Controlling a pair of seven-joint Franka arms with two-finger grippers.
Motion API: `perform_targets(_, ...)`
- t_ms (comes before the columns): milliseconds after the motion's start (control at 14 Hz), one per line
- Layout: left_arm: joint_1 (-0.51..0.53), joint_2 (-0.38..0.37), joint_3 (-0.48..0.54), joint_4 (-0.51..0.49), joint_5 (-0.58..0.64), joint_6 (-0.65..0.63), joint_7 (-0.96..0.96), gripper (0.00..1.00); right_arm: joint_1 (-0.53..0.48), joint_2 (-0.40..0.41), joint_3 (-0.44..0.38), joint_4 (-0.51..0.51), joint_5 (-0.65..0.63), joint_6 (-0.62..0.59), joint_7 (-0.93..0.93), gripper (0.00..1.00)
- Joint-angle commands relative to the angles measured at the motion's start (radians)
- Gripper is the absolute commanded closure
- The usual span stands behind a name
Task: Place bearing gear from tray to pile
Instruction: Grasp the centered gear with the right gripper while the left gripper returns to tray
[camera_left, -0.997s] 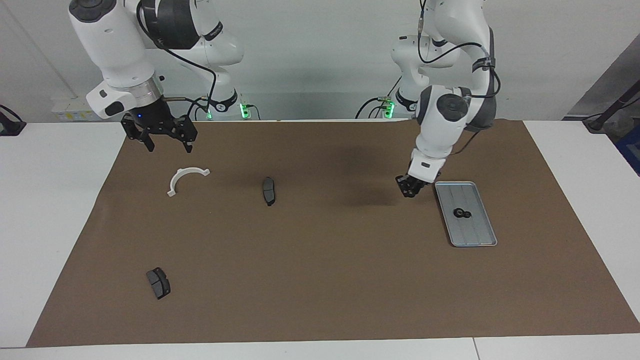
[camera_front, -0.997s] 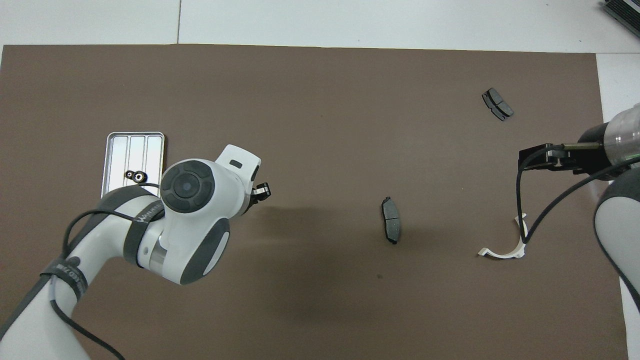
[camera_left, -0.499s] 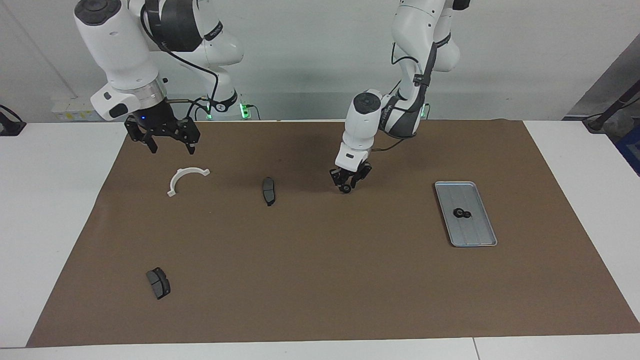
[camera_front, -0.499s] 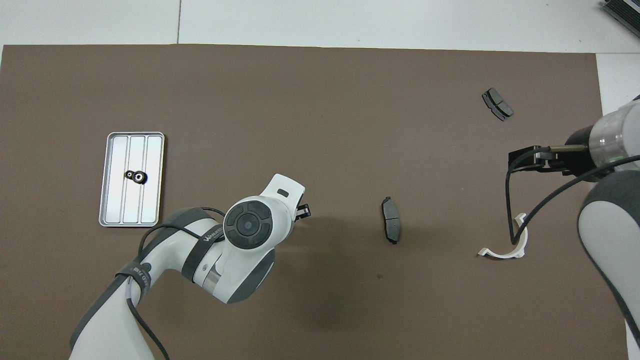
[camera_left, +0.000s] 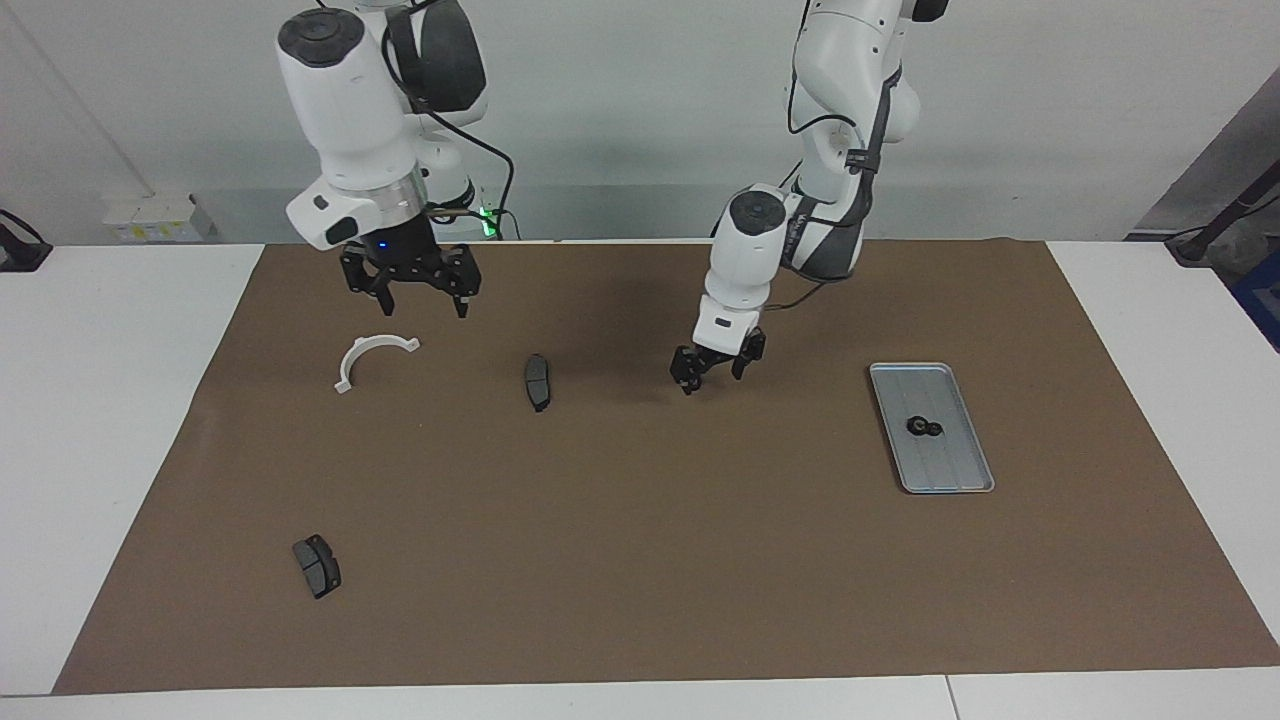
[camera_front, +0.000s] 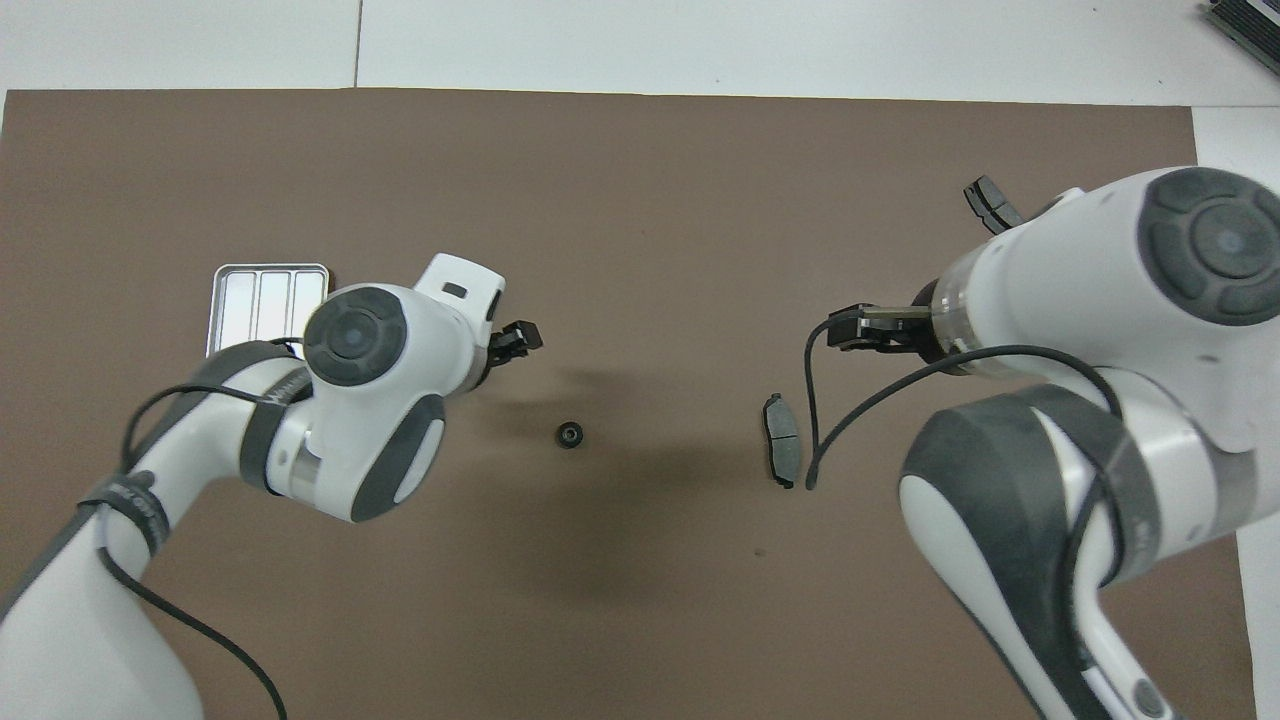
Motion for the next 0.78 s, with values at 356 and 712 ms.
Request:
perform_targets(356, 0.348, -0.006, -0.01, 0.006, -0.003, -0.035, 0.557, 0.0, 0.232, 0.216, -0.005, 0.017, 0.001, 0.214, 0.364, 0.0)
perform_targets(712, 0.434, -0.027, -0.009, -0.092, -0.003, 0.026, 0.685, 0.11, 0.328, 0.311, -0.005, 0.017, 0.001, 0.334, 0.545, 0.0)
